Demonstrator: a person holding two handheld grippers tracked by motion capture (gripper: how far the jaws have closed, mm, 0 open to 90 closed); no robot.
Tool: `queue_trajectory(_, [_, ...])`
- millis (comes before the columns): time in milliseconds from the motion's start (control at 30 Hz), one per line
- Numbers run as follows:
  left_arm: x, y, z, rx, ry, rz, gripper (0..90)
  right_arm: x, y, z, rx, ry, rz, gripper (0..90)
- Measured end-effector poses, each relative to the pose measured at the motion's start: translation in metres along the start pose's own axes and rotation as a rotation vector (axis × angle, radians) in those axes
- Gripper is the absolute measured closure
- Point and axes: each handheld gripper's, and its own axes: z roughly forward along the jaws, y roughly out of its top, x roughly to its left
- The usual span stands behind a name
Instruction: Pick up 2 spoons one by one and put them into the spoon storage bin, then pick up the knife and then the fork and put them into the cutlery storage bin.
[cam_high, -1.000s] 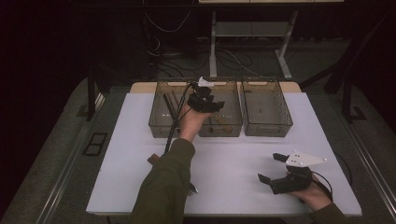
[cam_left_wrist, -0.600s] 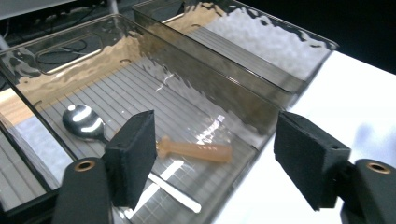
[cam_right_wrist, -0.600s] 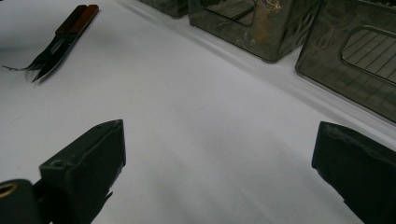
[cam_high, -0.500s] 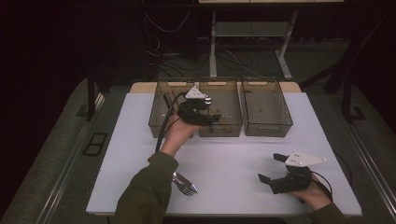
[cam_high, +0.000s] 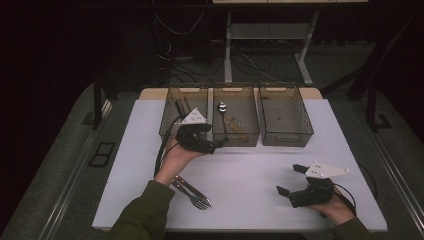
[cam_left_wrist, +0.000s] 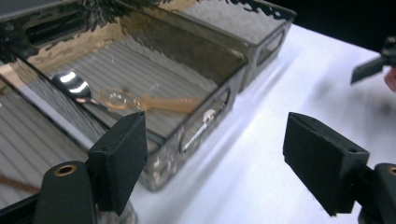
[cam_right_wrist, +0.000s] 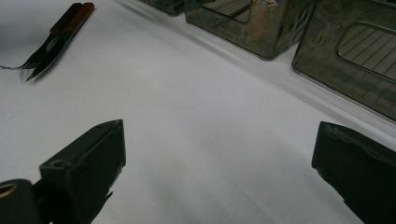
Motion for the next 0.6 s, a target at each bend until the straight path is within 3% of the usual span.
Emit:
queue_trajectory(233, [-0.009,-0.02,-0.018,-0.006,-0.003,0.009,20.8,0.001,0.0,0.0,0.002,0.001,-0.003,3.1])
queue_trajectory(600, [-0.017,-0.049,-0.038,0.025,0.009,0.014,22.4,0.001,0.0,0.0,0.0,-0.002,0.001,3.1])
